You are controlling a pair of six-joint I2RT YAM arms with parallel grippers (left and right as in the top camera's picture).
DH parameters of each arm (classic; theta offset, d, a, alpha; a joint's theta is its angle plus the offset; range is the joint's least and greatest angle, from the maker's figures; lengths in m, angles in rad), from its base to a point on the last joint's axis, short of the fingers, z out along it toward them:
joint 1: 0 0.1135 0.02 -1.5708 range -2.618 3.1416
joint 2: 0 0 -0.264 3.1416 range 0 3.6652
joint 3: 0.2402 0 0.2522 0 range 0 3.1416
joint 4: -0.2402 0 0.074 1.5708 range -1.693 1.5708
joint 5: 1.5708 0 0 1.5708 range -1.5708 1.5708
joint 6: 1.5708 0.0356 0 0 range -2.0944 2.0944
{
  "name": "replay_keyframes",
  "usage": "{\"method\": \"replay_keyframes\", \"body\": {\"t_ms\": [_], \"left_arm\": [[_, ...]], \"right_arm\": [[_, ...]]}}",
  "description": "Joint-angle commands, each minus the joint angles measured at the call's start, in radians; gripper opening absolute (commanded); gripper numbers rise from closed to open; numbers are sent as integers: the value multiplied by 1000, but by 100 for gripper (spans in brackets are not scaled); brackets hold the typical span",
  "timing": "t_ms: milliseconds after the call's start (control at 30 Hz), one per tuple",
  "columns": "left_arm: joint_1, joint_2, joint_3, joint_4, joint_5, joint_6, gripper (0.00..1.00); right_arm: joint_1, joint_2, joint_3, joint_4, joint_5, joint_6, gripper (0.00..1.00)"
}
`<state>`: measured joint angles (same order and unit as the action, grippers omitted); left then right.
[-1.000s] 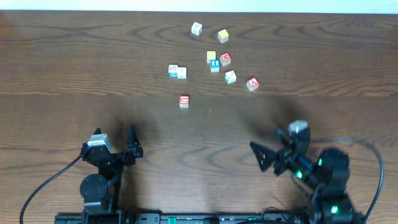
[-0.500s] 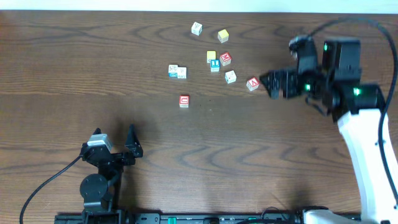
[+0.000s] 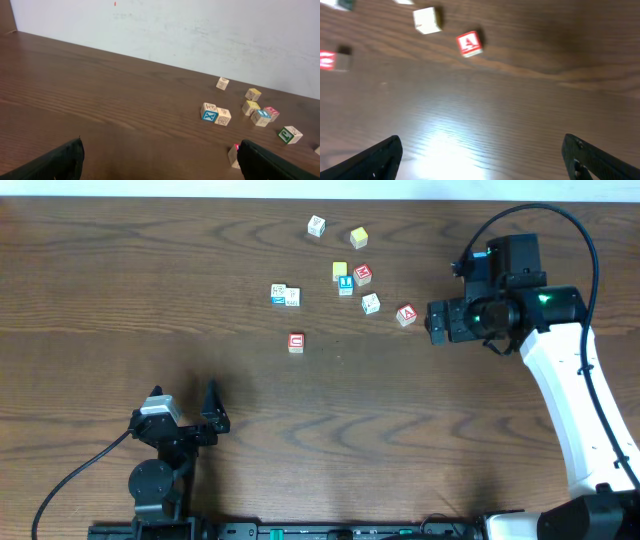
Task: Lift 4 blocks
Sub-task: 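Reach the right gripper forward over the red A block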
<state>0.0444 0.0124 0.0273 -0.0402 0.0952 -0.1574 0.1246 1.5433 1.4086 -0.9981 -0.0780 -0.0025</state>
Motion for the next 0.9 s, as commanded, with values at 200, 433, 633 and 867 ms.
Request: {"method": "replay_keyframes", "body": {"t_ms": [200, 433, 633, 867], "left_arm": [[-2, -2, -23, -23, 5, 6, 98], [-2, -2, -23, -23, 5, 6, 98], [-2, -2, -23, -23, 5, 6, 98], [-2, -2, -23, -23, 5, 6, 98]], "right_arm": [[22, -12, 11, 21, -18, 35, 99], [26, 0, 10, 86, -12, 10, 99], [43, 133, 11, 127, 62, -6, 99], [94, 303, 14, 182, 27, -151, 99]]}}
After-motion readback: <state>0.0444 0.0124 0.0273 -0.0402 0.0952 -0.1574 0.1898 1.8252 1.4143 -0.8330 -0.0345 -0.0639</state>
